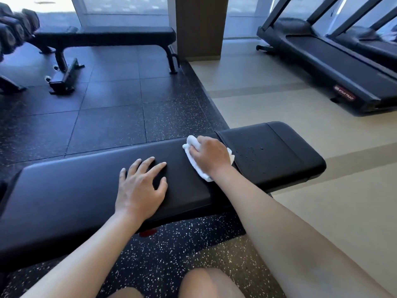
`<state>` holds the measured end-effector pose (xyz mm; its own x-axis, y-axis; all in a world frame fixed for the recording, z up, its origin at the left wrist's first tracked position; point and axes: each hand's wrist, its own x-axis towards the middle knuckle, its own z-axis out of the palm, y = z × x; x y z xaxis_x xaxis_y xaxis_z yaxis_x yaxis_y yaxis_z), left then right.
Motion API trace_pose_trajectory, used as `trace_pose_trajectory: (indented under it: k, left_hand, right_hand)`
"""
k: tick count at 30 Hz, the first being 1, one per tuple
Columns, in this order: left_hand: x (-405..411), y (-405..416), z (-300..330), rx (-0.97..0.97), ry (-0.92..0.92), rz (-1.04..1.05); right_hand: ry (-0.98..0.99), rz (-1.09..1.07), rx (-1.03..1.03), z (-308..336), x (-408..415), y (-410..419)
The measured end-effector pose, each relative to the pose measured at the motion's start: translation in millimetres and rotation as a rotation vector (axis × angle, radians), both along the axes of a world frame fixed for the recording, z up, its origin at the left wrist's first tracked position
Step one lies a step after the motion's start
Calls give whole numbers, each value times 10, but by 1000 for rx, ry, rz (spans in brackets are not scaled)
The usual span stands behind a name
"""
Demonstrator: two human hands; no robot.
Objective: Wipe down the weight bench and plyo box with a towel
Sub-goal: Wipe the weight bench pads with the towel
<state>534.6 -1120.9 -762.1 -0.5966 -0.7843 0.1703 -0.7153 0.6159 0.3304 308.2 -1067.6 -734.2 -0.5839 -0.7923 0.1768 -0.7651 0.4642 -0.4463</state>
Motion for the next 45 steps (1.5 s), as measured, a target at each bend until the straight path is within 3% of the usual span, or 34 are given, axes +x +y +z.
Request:
trace_pose_trajectory:
  k: [6,12,17,23,32,39,42,45]
  left_hand:
    - [-6,-27,-8,-4,12,-1]
    - [10,7,2,8,6,1]
    - [1,10,4,-25,-51,-10]
    - [-150,-73,79,-59,7,-47]
    - [-195,-139,-33,-25,62,-30]
    - [-176,-136,-7,-9,48,-5]
    - [-185,-124,-8,-14,52,-4]
    - [-196,-131,-17,-24,64,0]
  right_hand:
    - [19,-3,-12,-29,-52,-125]
    - [146,104,-40,-157,240,668]
    - [222,7,-13,-147,330,1183]
    - [254,-120,163,10,44,556]
    - [155,-137,129,-7,-337,-476]
    - [110,208,44,-102,309,-183]
    - [216,178,43,-151,173,199]
    - [167,46,72,-79,-260,275]
